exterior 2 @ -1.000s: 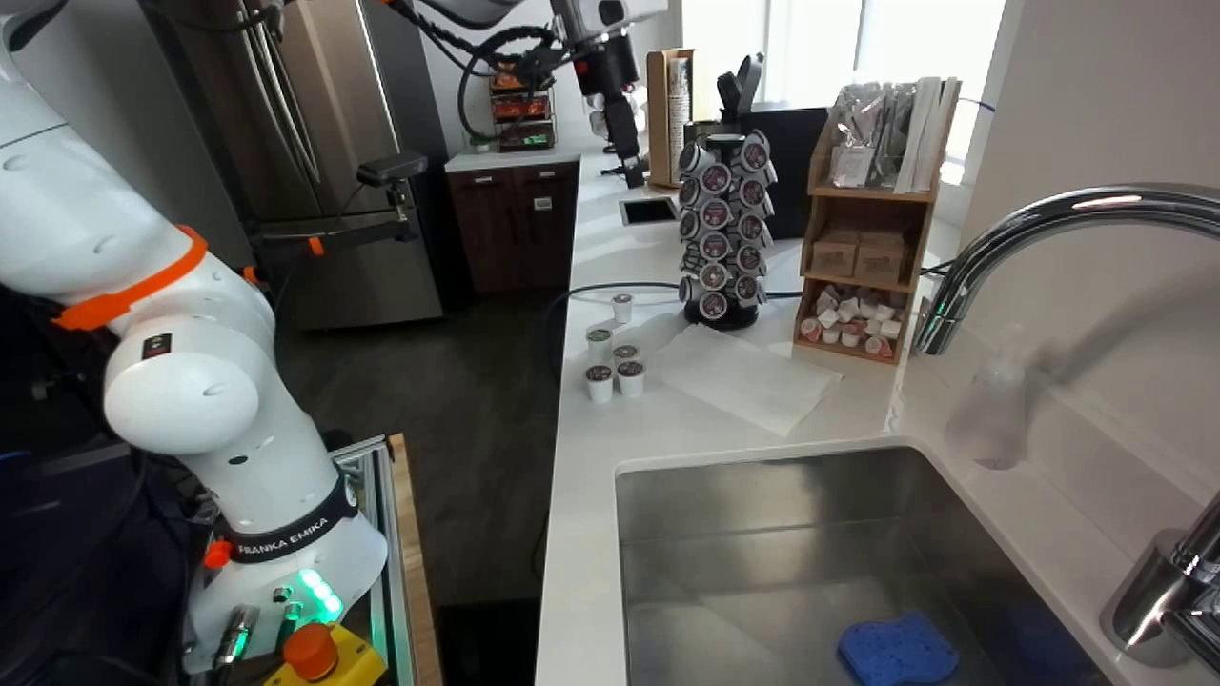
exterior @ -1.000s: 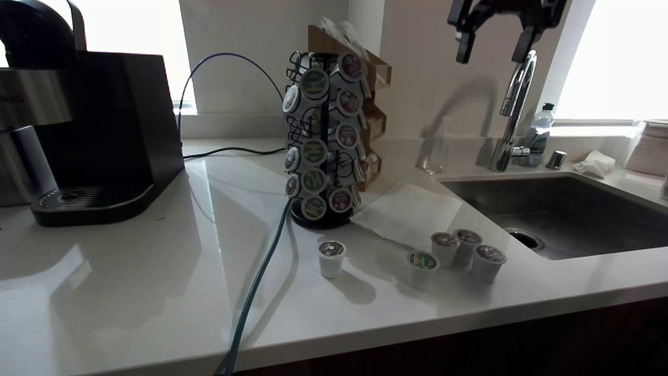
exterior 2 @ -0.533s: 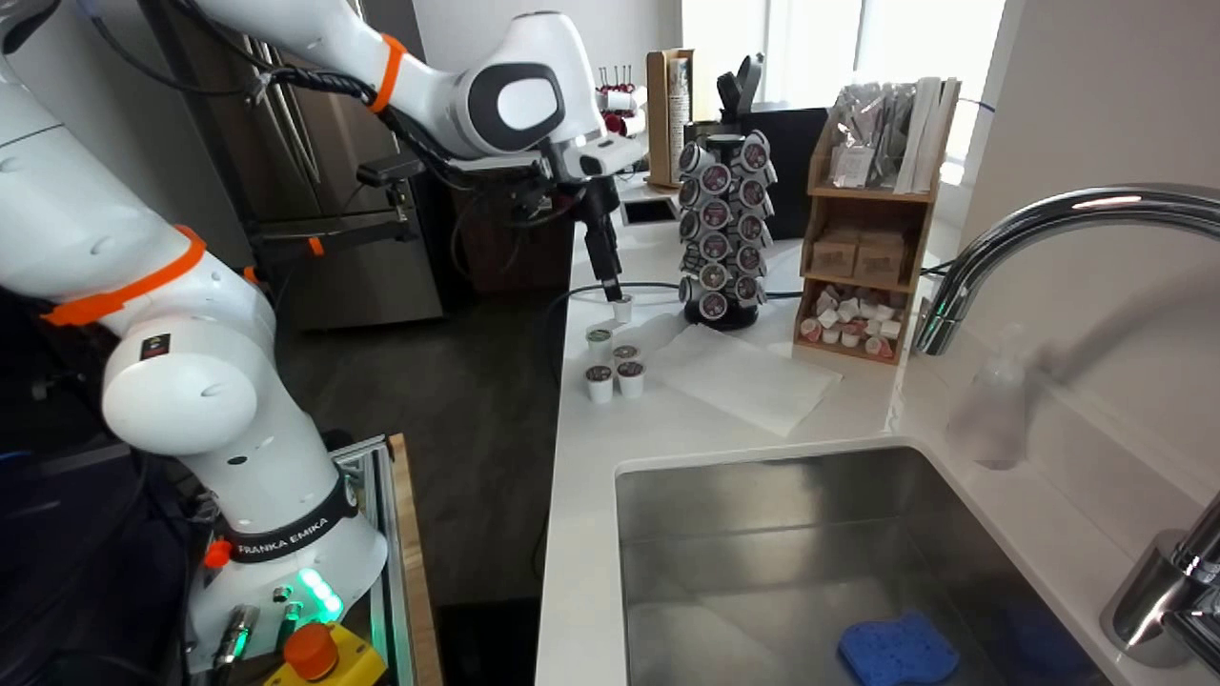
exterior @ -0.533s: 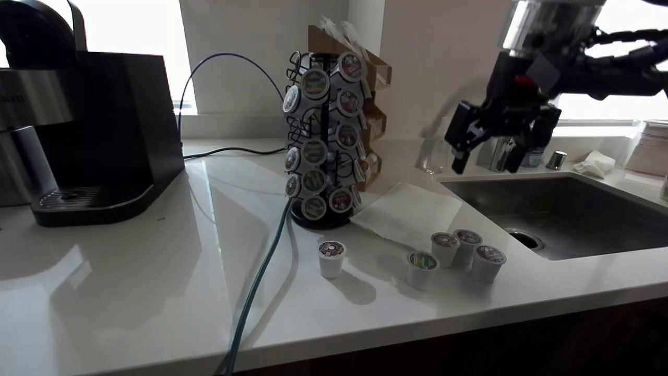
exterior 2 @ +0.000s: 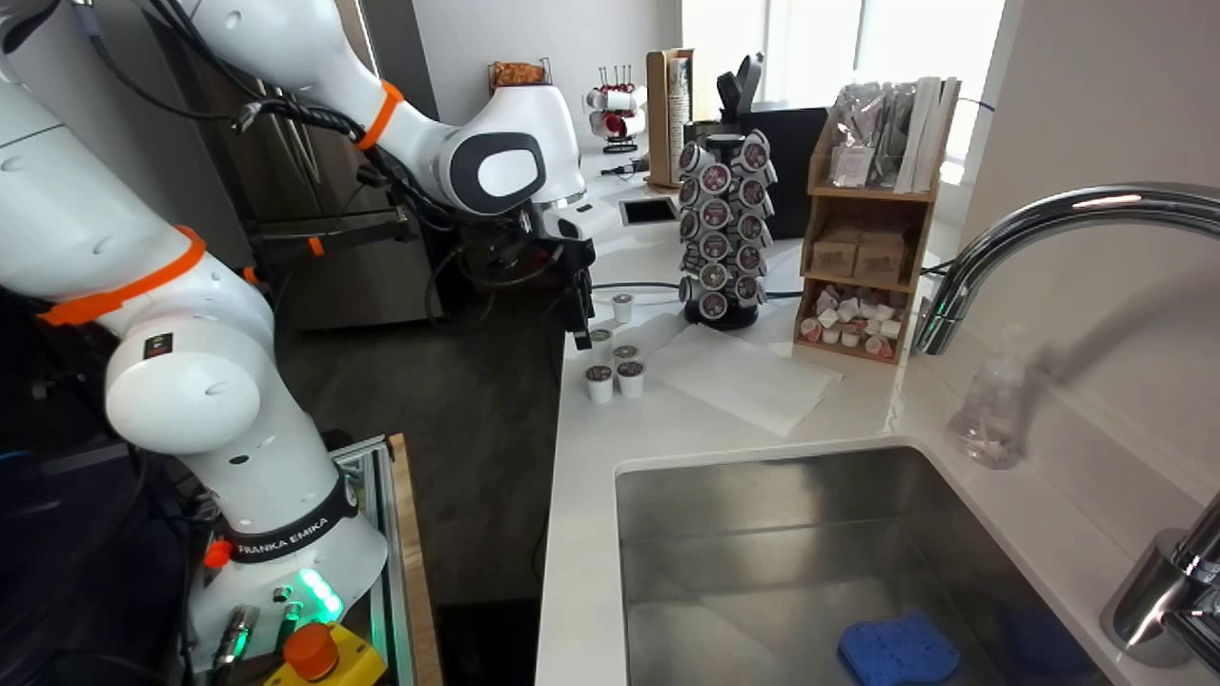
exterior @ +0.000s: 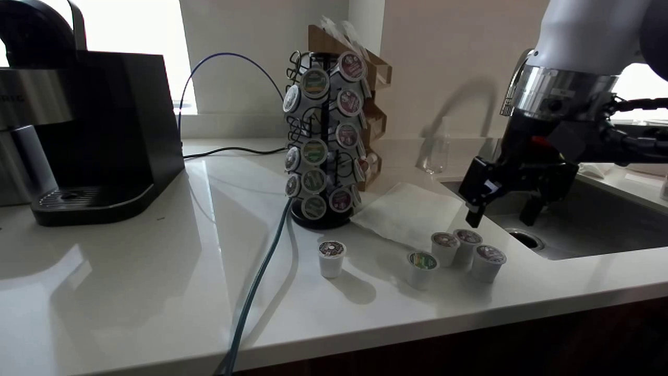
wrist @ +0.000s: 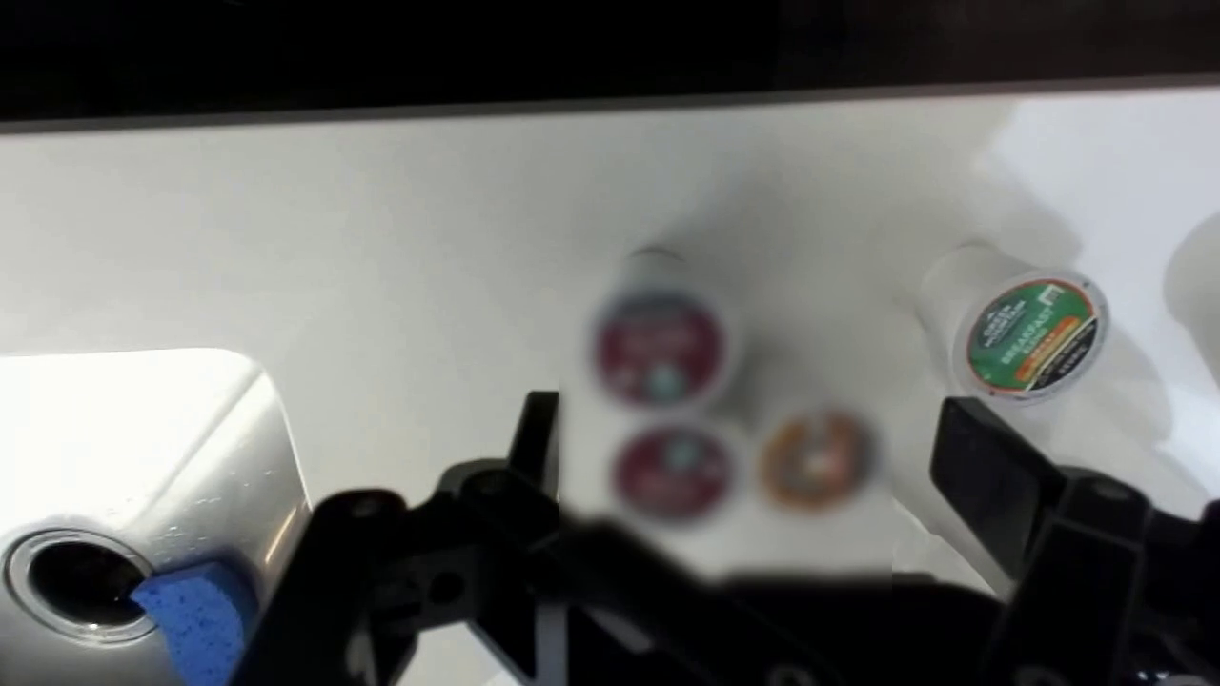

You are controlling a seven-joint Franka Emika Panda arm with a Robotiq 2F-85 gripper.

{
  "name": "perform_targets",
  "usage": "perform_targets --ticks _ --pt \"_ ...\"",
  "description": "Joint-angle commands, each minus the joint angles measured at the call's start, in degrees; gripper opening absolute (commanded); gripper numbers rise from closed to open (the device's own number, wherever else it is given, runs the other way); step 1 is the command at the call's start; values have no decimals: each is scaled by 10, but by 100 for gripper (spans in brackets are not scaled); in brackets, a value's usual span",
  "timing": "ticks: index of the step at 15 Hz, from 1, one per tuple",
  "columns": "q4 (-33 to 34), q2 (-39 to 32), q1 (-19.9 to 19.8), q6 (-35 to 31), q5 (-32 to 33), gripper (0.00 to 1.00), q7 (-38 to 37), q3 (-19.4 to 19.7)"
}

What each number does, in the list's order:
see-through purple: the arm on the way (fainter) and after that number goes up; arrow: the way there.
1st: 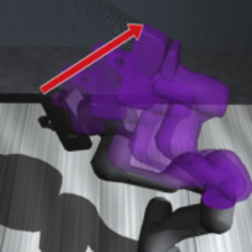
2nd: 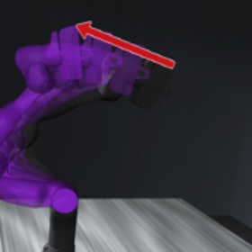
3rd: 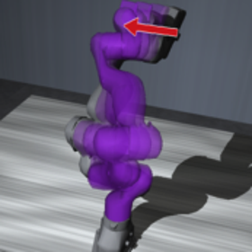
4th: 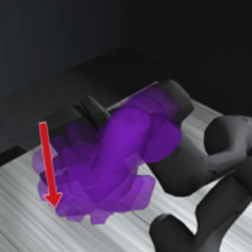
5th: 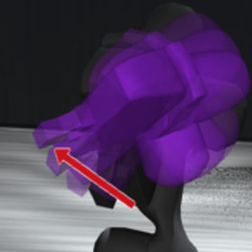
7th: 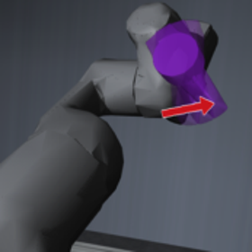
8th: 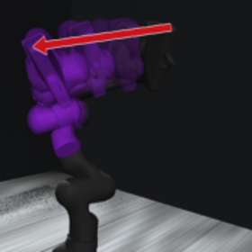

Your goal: Slightly rotate the rack then place one of the small white containers in one of the empty slots closer to the bottom

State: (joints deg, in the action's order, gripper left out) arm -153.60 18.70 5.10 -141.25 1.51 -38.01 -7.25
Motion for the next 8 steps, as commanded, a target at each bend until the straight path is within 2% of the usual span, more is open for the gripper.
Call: perform_targets --ticks 1,8 --pt "0 1 -14 1 -8 100 6 -14" --pt "8 -28 -29 -11 23 100 6 -27"
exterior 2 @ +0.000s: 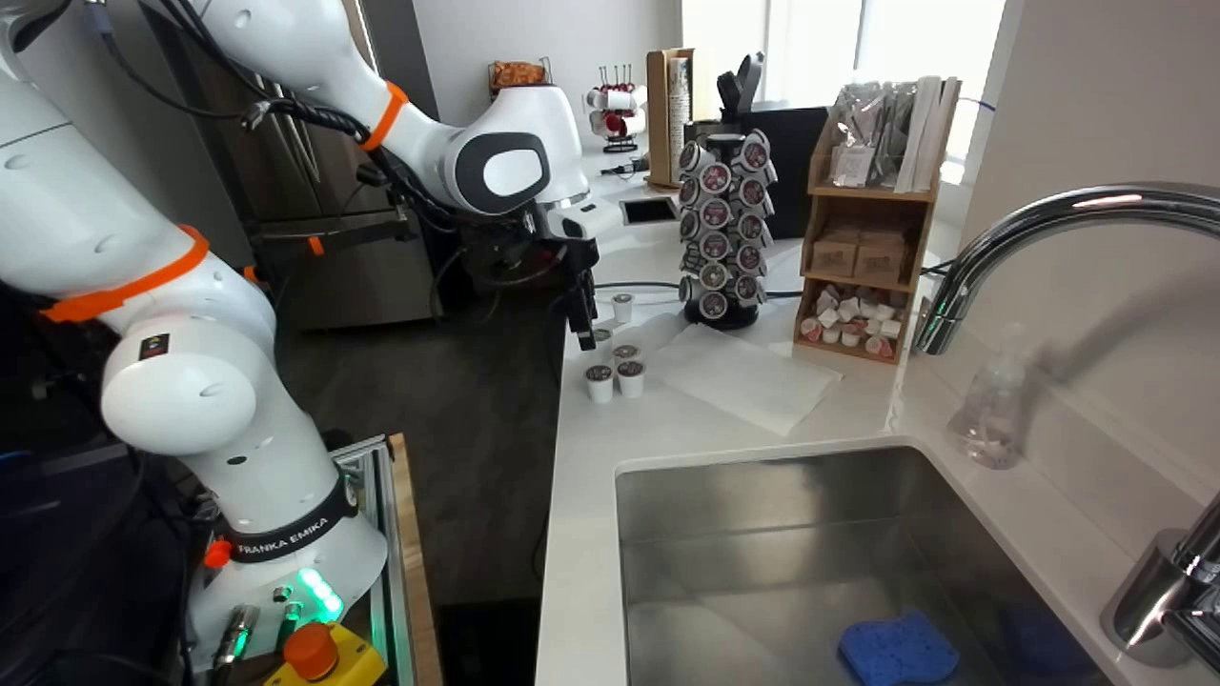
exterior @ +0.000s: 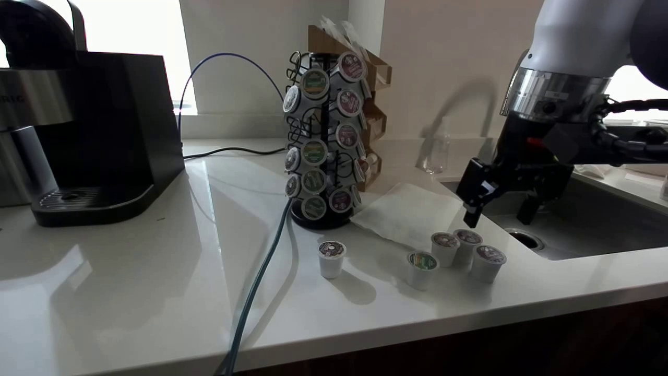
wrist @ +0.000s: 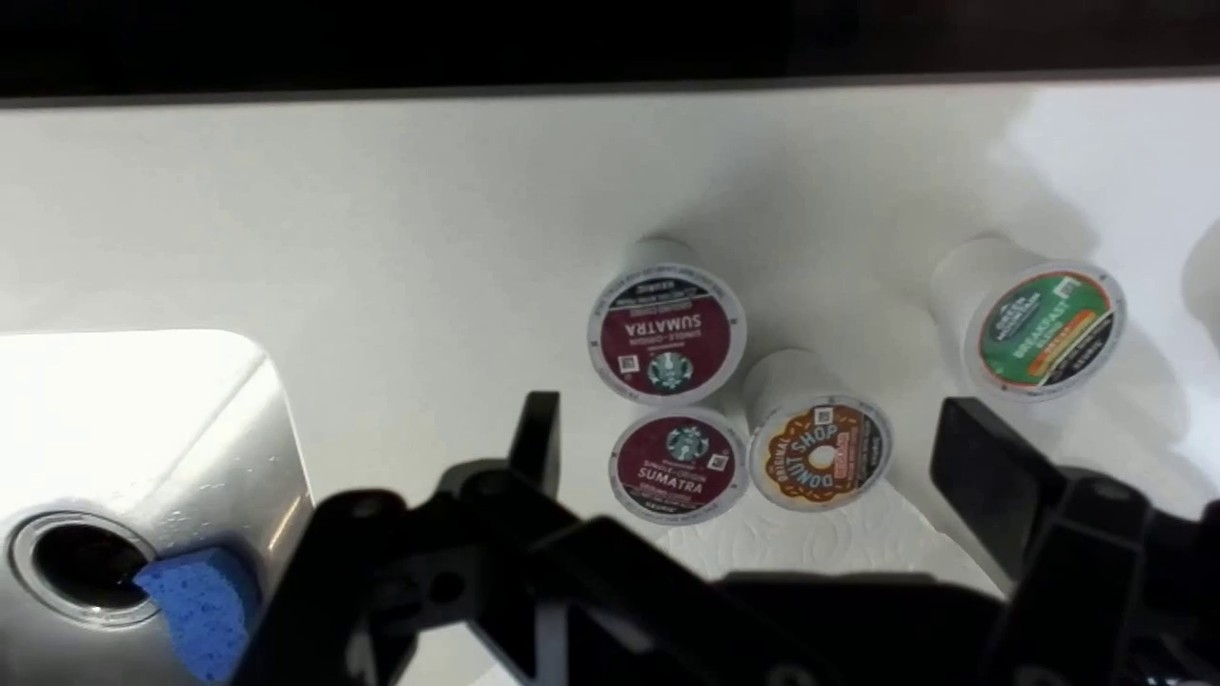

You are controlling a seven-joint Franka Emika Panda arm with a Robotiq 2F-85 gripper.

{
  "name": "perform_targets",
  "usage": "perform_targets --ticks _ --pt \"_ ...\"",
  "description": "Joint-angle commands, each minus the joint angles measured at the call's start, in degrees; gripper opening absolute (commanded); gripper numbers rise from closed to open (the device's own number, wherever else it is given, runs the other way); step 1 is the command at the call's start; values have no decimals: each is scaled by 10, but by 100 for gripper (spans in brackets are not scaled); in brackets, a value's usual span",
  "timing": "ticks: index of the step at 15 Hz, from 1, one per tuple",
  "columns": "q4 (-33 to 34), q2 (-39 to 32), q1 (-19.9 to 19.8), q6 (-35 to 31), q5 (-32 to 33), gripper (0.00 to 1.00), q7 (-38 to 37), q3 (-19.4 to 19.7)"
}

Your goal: Slightly rotate the rack then place one of the small white containers in one of the empty slots closer to the bottom

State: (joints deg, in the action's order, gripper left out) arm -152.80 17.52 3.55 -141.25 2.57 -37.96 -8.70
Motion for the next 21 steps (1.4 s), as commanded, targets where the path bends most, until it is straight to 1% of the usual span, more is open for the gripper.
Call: perform_targets --ticks 1,5,9,12,17,19,20,21 --pt "-1 -21 -14 -13 13 100 8 -12" --pt "-7 -37 -12 -38 9 100 25 -7" --pt "-15 -52 -23 -75 42 100 26 -7" --pt "-25 -67 -23 -99 41 100 37 -3" --pt "-37 -86 -21 -119 30 100 60 6" --pt "-40 -93 -22 -125 37 90 60 7" --pt "-40 -96 -22 -129 37 82 62 8" --pt "-41 -97 -22 -130 39 82 62 8"
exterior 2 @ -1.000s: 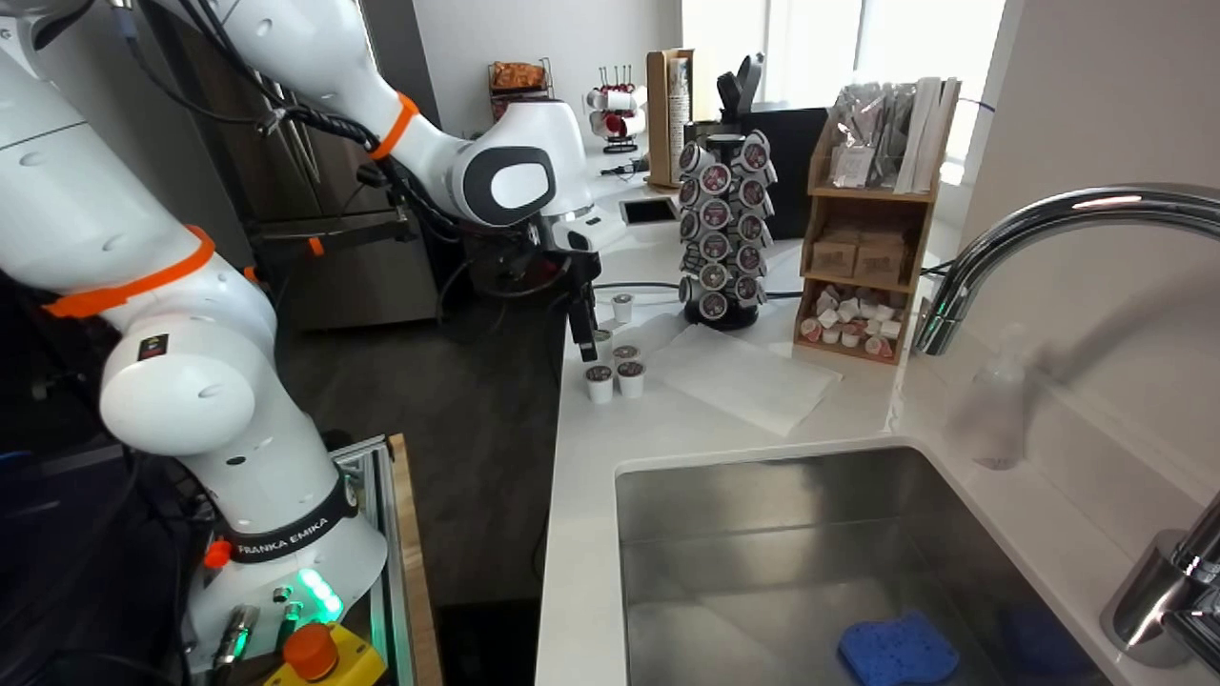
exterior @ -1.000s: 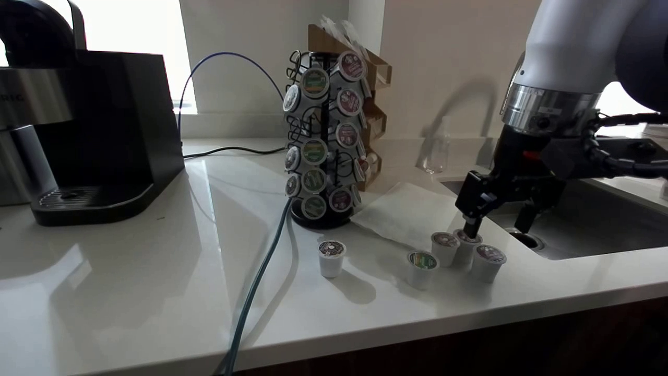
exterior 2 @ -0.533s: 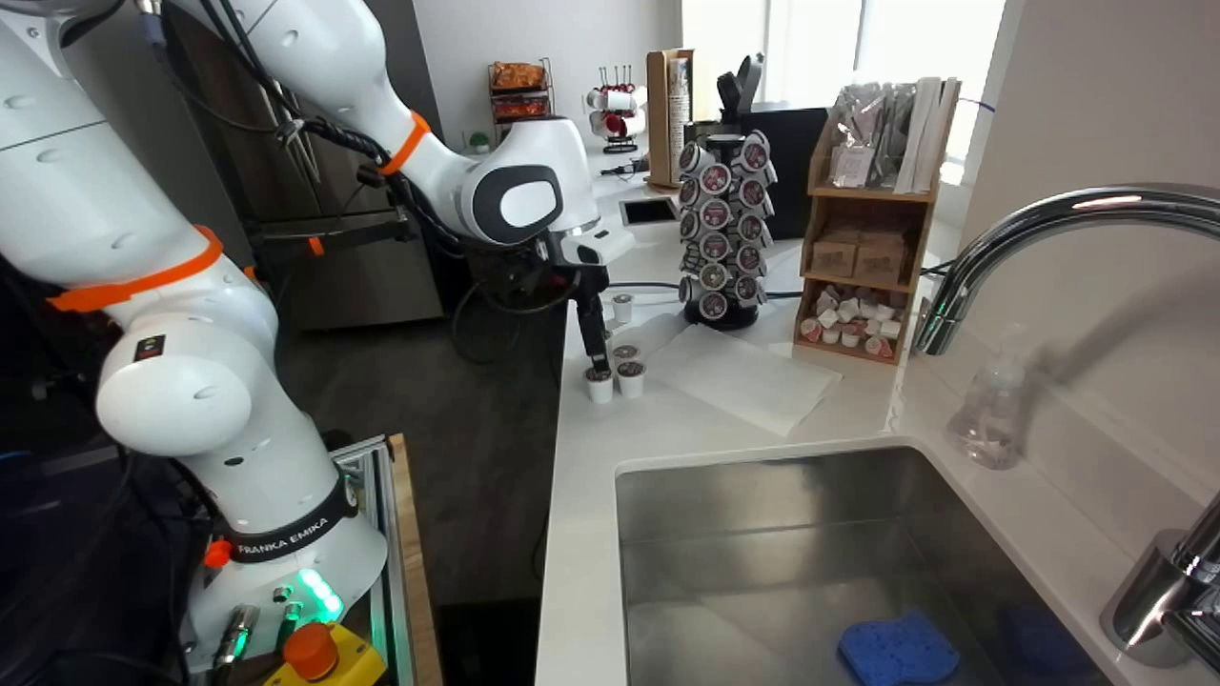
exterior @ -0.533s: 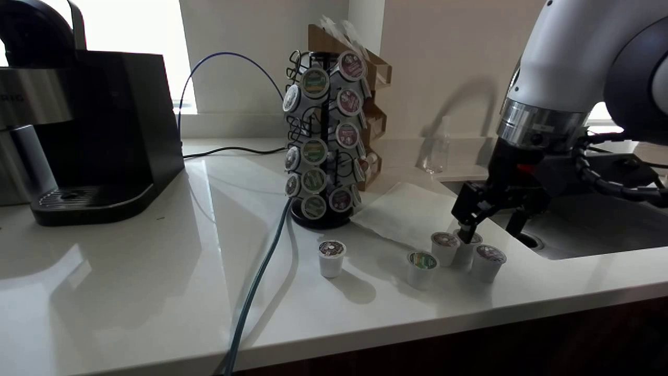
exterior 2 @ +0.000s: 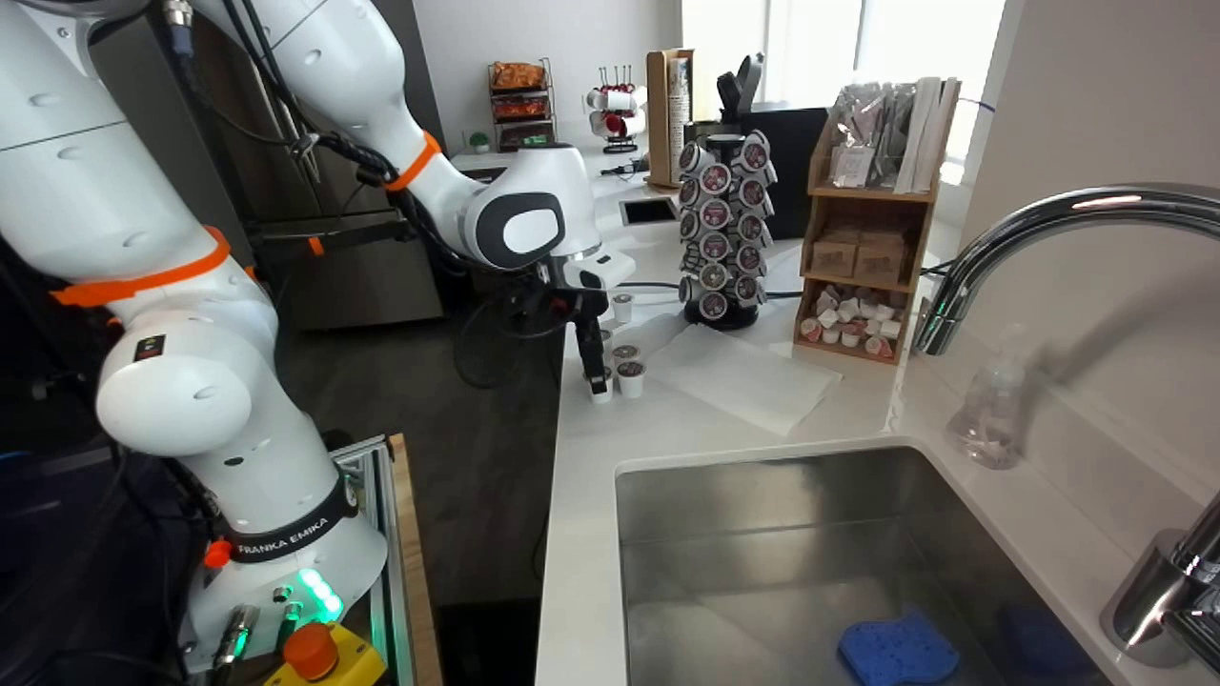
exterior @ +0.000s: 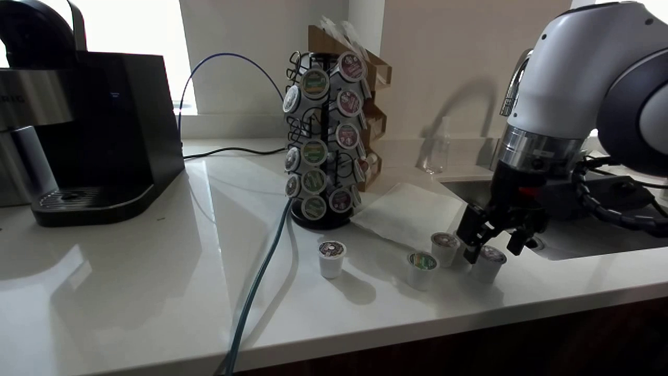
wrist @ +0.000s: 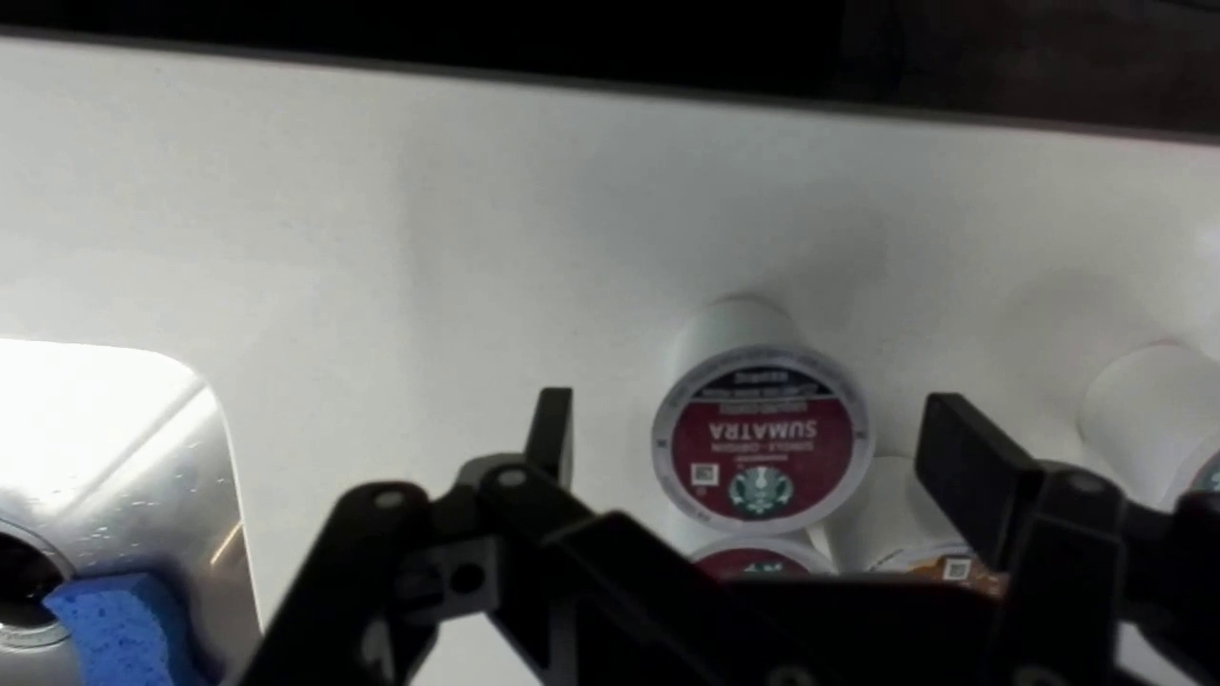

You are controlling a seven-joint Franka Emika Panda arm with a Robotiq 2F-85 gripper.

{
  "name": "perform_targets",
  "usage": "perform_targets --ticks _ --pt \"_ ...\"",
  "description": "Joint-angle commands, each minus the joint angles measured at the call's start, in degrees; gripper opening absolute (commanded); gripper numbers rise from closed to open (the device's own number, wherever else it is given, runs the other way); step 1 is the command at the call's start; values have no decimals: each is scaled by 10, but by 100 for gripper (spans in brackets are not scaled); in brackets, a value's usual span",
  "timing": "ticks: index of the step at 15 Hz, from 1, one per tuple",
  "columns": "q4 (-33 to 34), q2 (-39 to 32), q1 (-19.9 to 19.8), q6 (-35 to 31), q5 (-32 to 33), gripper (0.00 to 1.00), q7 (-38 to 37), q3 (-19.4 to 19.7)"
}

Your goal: Slightly rotate the rack then place one of the small white containers in one of the empty slots closer to the bottom

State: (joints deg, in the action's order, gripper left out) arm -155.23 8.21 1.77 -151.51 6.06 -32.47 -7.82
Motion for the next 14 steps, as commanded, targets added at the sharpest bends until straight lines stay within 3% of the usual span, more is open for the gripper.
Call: perform_targets --ticks 1,3,4,6,11,12,14 --pt "-16 -6 -3 -29 3 74 10 0" --pt "-15 -6 -2 -27 2 63 11 0" --pt "-15 -6 -1 -26 3 66 11 0" --pt "-15 -1 -1 -18 7 61 8 -1" --pt "-15 12 0 -3 21 38 -2 -9" --pt "-16 20 0 6 27 29 -9 -12" --pt "-26 59 13 33 26 29 -24 -28"
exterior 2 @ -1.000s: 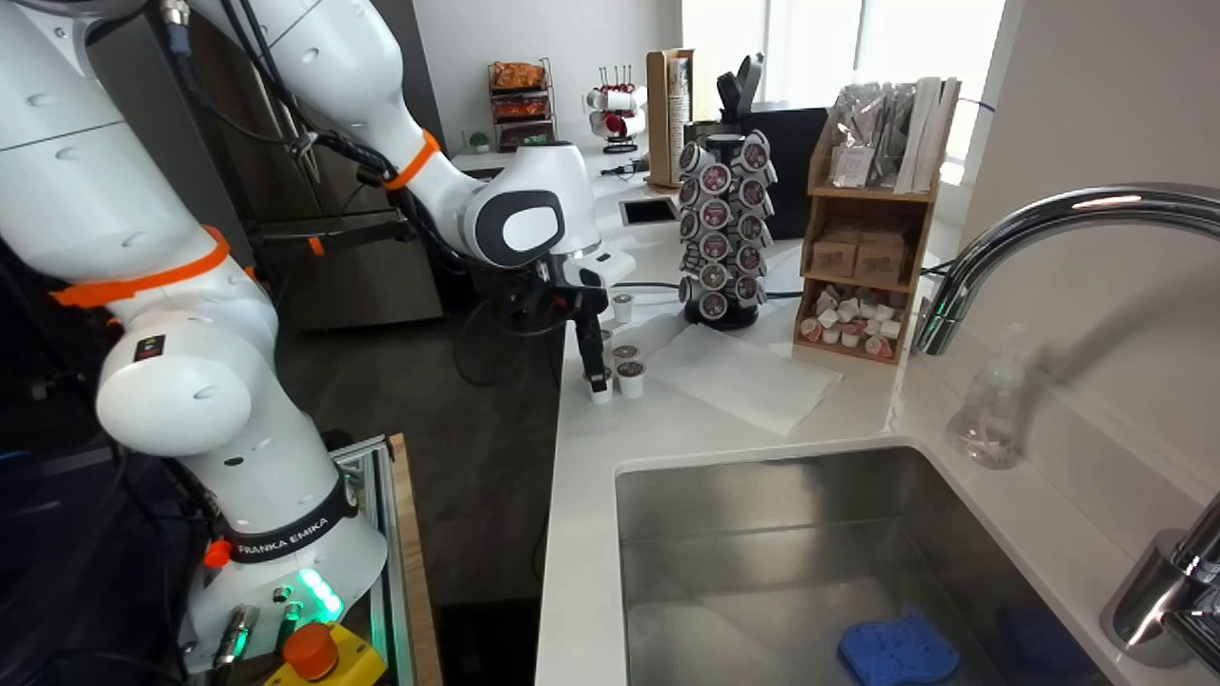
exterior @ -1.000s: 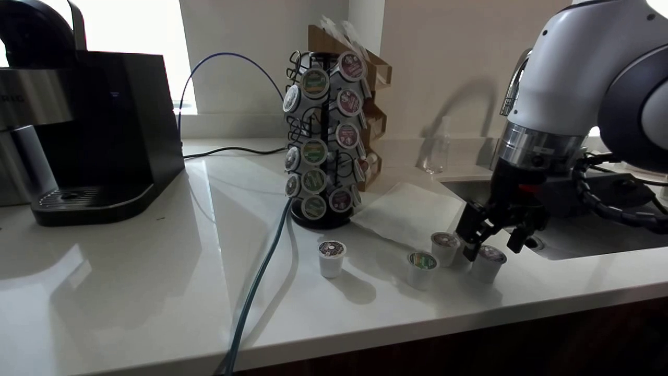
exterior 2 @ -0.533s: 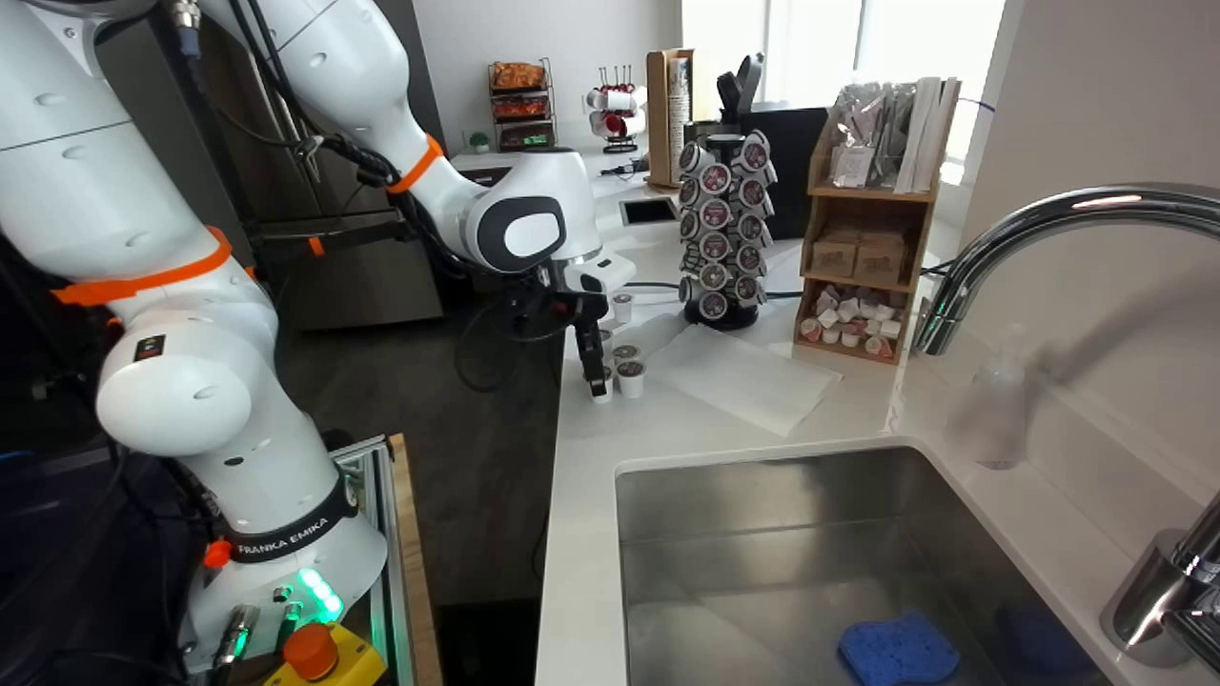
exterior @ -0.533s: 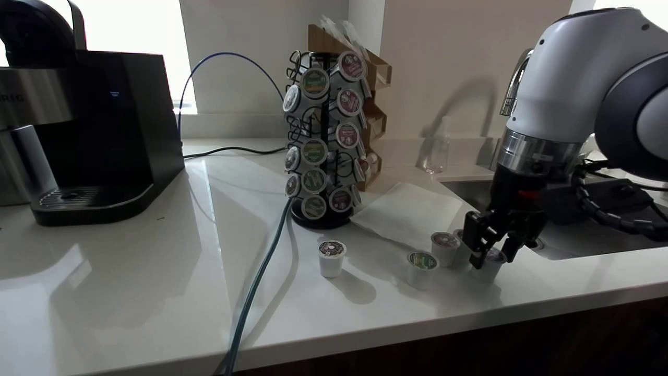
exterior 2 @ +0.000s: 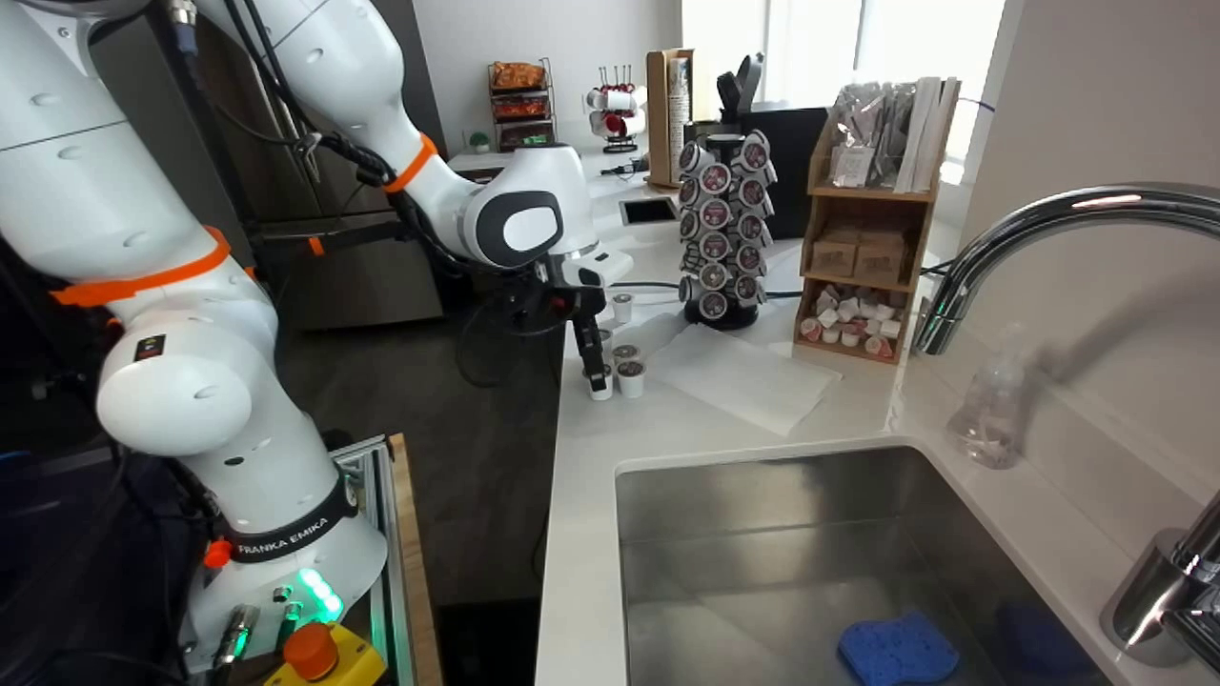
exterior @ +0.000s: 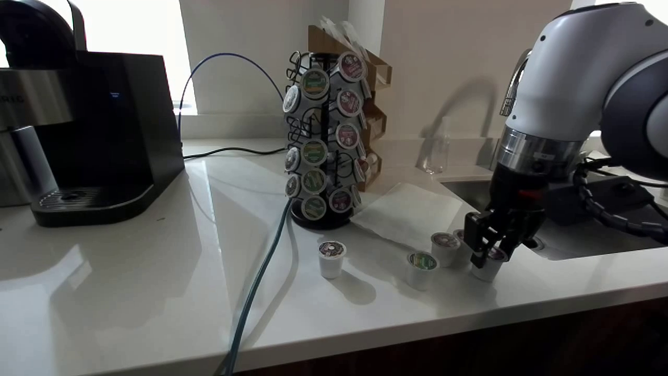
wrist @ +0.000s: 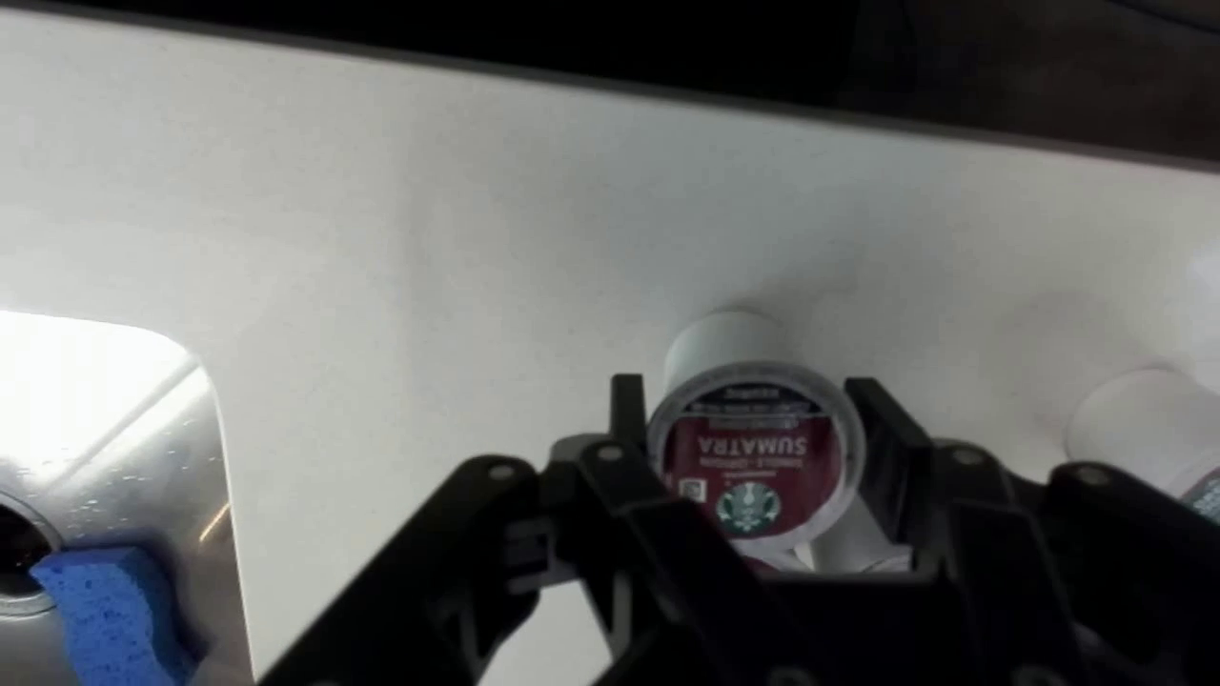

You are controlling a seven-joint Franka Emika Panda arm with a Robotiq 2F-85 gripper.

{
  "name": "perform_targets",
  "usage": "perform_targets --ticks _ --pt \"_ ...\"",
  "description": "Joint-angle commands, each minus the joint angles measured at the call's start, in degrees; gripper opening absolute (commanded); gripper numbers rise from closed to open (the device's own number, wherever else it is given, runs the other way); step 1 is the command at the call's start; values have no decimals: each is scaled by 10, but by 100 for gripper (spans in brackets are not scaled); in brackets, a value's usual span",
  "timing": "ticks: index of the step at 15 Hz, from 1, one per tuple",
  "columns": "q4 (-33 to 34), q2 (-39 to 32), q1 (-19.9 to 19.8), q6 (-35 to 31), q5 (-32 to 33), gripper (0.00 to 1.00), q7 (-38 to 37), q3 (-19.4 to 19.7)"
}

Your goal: Slightly rotate the rack then place one of the small white containers in one of the empty slots closer to the bottom

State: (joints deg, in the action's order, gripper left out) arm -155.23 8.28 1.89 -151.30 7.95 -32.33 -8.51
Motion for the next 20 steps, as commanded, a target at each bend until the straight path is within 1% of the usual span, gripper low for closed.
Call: perform_targets --ticks 1,5,6,8,9,10,12,14,15,17,18,20 --pt "-31 83 21 41 -2 29 -28 -30" --pt "-29 164 47 85 -22 29 -52 -67" --pt "-25 181 47 92 -17 29 -58 -75" --pt "-19 207 35 84 8 29 -78 -95" --pt "-17 209 26 57 18 29 -85 -103" --pt "-14 216 15 50 28 29 -96 -110" --pt "-12 212 -10 4 51 29 -124 -126" --pt "-8 195 -45 -59 74 29 -153 -142" --pt "-5 183 -68 -97 89 29 -167 -153" --pt "5 158 -112 -150 110 29 -179 -174" --pt "9 145 -131 -176 134 29 -191 -182" --pt "25 118 -187 -219 175 29 -205 -214"
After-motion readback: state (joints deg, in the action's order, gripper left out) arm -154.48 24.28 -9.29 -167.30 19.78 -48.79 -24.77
